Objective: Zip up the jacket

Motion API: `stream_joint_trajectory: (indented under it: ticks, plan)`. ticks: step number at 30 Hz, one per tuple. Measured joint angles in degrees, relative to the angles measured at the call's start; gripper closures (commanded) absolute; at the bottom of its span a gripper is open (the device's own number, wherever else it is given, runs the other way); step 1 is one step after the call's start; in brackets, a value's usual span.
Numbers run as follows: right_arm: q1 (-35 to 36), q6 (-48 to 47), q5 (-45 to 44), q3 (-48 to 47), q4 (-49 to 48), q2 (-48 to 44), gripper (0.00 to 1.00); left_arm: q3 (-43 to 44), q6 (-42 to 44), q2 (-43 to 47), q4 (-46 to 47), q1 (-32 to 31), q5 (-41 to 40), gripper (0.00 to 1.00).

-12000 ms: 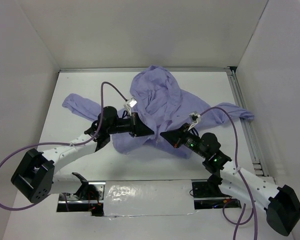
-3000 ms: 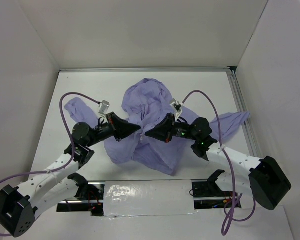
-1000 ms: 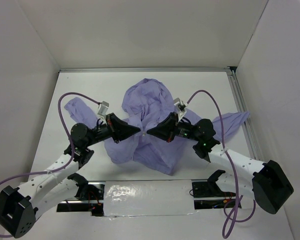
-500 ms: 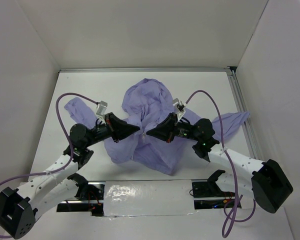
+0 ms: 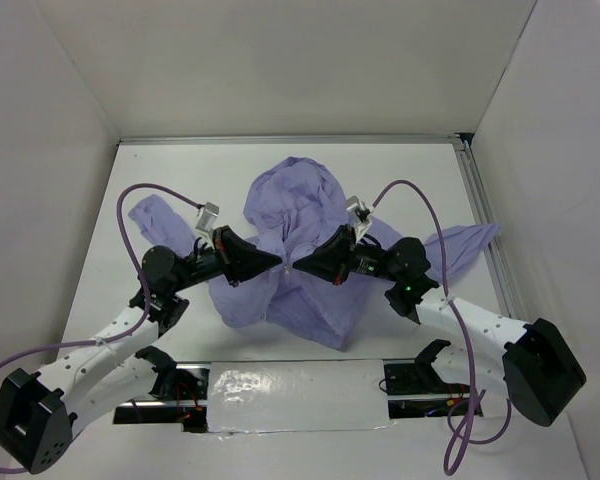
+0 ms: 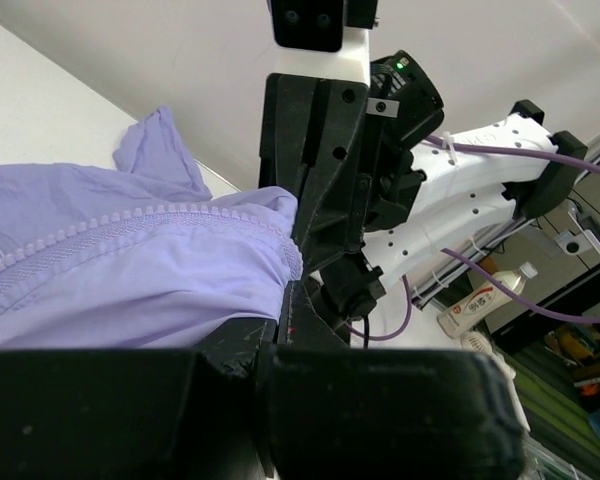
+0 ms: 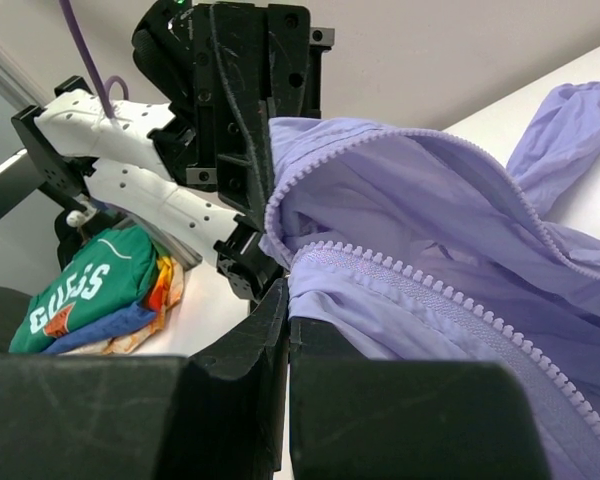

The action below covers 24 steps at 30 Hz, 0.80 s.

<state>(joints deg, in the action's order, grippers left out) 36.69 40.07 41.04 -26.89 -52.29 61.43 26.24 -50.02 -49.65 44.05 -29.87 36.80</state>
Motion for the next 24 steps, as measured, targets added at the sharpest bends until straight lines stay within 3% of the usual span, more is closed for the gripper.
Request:
stream_joint_trajectory:
  ticks: [24]
  plan:
    - [-0.1, -2.3, 2.8, 0.4, -3.8, -2.1, 1.0, 0.0, -4.6, -0.6, 0.7, 0.0, -0.6, 1.0]
